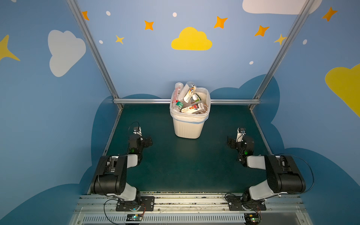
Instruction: Throw the plastic bottles in the bin
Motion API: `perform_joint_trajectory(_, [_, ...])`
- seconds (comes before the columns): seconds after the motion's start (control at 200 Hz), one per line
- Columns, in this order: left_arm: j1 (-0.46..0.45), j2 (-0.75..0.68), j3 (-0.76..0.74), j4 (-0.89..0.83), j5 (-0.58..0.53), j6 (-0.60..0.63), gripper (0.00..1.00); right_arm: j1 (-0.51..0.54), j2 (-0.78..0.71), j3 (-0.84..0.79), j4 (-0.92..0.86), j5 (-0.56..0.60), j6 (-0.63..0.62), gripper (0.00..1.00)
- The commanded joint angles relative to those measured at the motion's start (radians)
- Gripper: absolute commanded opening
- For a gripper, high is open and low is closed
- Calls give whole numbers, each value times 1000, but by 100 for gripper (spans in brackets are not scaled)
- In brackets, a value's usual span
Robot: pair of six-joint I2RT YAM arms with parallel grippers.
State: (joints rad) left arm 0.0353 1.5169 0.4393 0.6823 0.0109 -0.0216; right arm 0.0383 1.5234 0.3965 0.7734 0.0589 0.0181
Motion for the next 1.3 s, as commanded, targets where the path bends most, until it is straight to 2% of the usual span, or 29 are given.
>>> perform_joint_trajectory(0.0, [-1, -5, 3, 1, 52, 21, 100, -1, -12, 15, 9, -13, -4, 97])
perform_joint_trajectory(0.09, [27, 10, 24, -22, 79, -2, 100, -8, -7, 21, 5, -20, 4, 97])
perform_joint_trajectory(0.245, [25, 7, 21, -20, 80, 2, 100, -8, -7, 20, 3, -19, 0, 97])
perform_joint_trajectory(0.471, [-24, -8, -2, 6, -15, 22, 100, 16, -12, 16, 10, 13, -16, 97])
perform_joint_trajectory(1.297, [-25, -9, -2, 6, -16, 21, 100, 23, -14, 13, 13, 25, -21, 97])
